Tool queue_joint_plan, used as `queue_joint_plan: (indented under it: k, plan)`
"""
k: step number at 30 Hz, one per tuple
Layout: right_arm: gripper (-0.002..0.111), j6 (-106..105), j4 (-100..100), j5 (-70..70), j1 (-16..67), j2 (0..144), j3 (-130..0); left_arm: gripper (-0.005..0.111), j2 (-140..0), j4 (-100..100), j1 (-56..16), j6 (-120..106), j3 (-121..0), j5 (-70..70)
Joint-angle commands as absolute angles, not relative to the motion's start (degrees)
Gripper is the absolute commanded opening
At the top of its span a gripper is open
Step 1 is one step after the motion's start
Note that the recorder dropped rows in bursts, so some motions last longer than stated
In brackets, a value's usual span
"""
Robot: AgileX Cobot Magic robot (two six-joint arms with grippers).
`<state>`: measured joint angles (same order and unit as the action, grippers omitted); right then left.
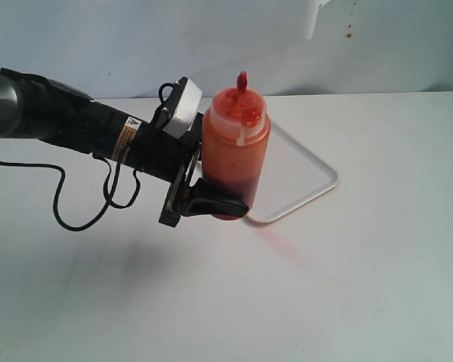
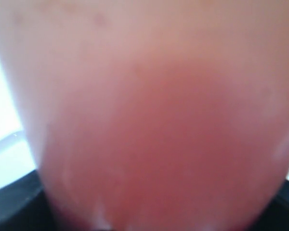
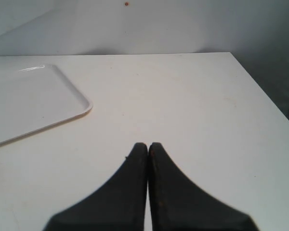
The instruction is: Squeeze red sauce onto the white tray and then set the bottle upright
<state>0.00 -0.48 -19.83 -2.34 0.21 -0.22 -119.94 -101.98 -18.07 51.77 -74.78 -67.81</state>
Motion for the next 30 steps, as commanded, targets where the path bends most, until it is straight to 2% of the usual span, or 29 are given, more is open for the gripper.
queue_joint_plan:
  k: [1, 5, 16, 30]
  plan:
    - [0.000, 0.0, -0.4, -19.6, -2.7, 0.0, 0.0, 0.000, -118.6, -99.9, -18.3, 52.2, -74.8, -70.0]
    - [0.000, 0.0, -0.4, -19.3, -2.7, 0.0, 0.0, 0.000, -118.6, -99.9, -18.3, 52.2, -74.8, -70.0]
    - [0.000, 0.0, 5.6, -7.0, -2.7, 0.0, 0.0, 0.000, -118.6, -99.9, -18.3, 52.2, -74.6, -70.0]
    - [0.000, 1.0, 5.6, -5.0, -2.7, 0.0, 0.0, 0.000, -118.6, -99.9, -18.3, 52.3, -74.6, -70.0]
